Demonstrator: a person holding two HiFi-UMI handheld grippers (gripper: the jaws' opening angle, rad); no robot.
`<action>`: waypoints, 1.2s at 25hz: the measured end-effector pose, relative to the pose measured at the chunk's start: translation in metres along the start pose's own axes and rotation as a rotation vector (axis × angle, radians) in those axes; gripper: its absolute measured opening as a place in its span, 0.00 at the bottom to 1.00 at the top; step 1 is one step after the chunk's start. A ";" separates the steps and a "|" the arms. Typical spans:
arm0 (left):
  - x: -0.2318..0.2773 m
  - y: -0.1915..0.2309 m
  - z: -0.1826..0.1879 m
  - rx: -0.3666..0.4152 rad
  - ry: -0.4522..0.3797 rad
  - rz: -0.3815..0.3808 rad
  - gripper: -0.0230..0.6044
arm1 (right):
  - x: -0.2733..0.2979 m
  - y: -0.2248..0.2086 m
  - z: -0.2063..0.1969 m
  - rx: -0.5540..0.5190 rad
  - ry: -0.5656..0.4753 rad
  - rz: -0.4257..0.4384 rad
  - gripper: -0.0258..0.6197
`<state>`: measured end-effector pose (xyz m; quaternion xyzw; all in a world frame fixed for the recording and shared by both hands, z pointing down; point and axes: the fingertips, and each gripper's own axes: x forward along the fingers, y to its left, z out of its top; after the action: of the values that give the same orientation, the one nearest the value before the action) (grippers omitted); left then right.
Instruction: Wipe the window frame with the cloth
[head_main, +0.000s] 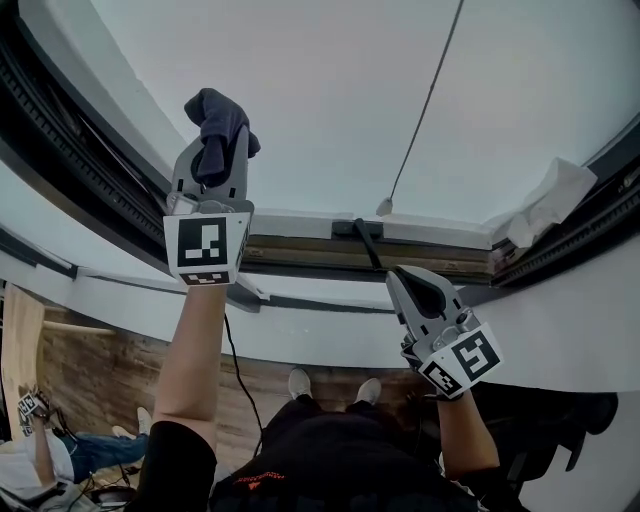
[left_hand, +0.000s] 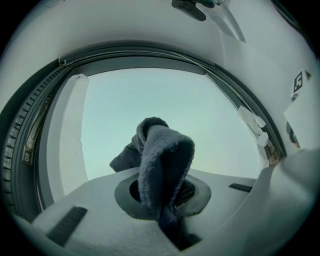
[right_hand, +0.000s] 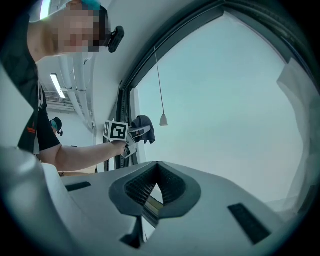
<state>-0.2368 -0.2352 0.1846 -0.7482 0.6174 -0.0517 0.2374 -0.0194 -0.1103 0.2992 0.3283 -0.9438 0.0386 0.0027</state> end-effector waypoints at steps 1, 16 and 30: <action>0.002 -0.006 0.001 0.000 -0.001 -0.009 0.11 | -0.002 -0.002 -0.001 0.003 -0.001 -0.004 0.05; 0.032 -0.075 0.030 -0.012 -0.040 -0.113 0.11 | -0.041 -0.029 -0.005 0.038 -0.021 -0.067 0.05; 0.058 -0.158 0.067 -0.011 -0.099 -0.238 0.11 | -0.081 -0.058 -0.004 0.052 -0.042 -0.134 0.05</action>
<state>-0.0570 -0.2508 0.1791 -0.8190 0.5123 -0.0393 0.2557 0.0802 -0.1046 0.3050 0.3915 -0.9182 0.0559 -0.0230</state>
